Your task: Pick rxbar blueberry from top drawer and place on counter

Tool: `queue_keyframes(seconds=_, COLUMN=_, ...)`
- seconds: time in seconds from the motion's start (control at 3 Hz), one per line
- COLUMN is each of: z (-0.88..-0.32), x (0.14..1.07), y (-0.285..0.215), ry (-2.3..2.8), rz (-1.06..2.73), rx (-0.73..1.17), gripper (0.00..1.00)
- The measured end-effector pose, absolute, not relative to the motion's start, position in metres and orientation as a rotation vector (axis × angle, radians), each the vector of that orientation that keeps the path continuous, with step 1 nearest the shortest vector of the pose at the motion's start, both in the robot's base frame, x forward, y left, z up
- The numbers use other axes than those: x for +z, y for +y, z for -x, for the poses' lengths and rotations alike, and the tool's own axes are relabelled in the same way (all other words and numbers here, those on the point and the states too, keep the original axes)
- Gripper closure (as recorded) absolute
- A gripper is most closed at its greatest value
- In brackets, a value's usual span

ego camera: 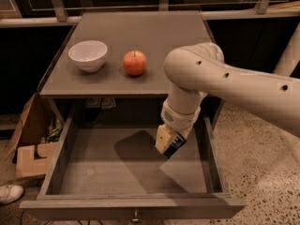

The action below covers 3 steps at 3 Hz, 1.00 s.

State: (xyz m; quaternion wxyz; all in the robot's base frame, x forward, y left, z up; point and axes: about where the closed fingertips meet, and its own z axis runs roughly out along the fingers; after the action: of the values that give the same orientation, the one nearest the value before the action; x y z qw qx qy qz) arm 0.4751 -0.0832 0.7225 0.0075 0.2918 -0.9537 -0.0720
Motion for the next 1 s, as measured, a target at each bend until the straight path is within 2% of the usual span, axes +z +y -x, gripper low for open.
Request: queue_keyframes(seconds=1.0, z=-0.495, x=0.774, y=-0.090, ry=-3.074, rz=-0.905, rx=-0.210, gripper=1.00)
